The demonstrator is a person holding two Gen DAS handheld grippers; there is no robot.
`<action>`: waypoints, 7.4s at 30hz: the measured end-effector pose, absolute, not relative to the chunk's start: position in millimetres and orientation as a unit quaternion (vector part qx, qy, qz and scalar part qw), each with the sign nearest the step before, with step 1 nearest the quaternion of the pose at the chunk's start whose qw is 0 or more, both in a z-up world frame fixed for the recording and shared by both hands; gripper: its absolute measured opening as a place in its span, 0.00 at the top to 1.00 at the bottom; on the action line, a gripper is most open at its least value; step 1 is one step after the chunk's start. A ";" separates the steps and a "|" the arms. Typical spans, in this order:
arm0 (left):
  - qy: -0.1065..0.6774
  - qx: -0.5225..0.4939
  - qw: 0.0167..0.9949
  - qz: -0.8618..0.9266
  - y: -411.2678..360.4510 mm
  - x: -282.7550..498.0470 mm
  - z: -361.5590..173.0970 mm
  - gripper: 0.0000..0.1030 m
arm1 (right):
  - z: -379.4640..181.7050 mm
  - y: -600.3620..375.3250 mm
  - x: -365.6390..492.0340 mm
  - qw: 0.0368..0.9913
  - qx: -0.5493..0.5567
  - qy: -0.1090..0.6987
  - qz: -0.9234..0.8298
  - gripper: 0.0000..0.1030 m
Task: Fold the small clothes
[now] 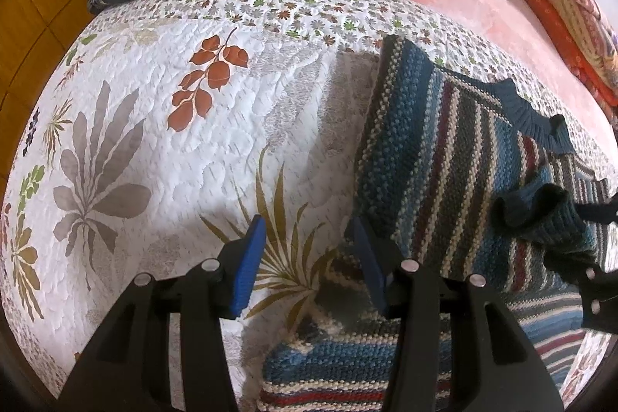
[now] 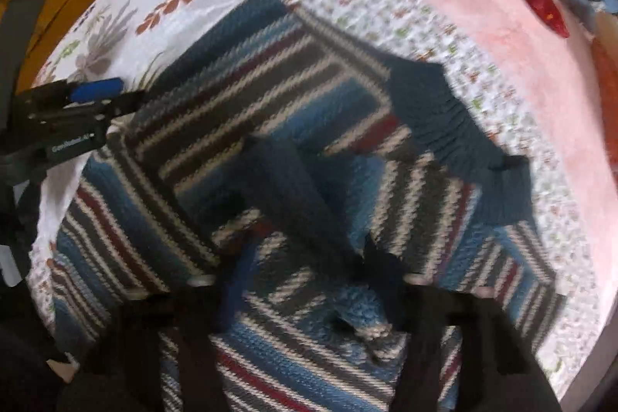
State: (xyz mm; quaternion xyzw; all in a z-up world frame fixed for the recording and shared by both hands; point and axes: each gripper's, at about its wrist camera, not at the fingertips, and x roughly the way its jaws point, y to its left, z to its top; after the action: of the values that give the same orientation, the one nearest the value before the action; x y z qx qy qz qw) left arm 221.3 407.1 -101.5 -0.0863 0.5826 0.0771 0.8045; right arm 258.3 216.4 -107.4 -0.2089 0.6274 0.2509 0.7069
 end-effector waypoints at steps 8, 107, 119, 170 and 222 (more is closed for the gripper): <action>0.583 -0.087 0.804 0.078 407.4 220.7 -102.9 0.54 | -81.3 169.8 257.1 0.744 -0.075 0.607 0.269 0.92; 0.729 -0.112 0.674 -0.034 367.5 -58.9 -122.3 0.71 | -125.1 -15.7 -109.0 0.687 0.215 0.694 0.017 0.81; 0.680 -0.188 0.704 -0.079 396.6 -55.2 -82.3 0.92 | -79.7 -34.5 -100.4 0.723 0.283 0.627 0.066 0.90; 0.671 -0.413 0.615 -0.027 438.8 137.3 -99.7 0.65 | -103.1 -146.2 104.0 0.646 0.434 0.628 0.001 0.58; 0.645 0.091 0.744 -0.151 334.1 136.6 -108.7 0.72 | -132.5 -14.5 132.2 0.704 0.031 0.683 0.192 0.88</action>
State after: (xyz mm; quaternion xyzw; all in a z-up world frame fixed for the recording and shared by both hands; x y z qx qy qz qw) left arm 136.6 334.1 -108.7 0.0909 0.6448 -0.1506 0.7439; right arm 132.2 -14.5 -132.5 0.0313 0.6826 0.1923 0.7044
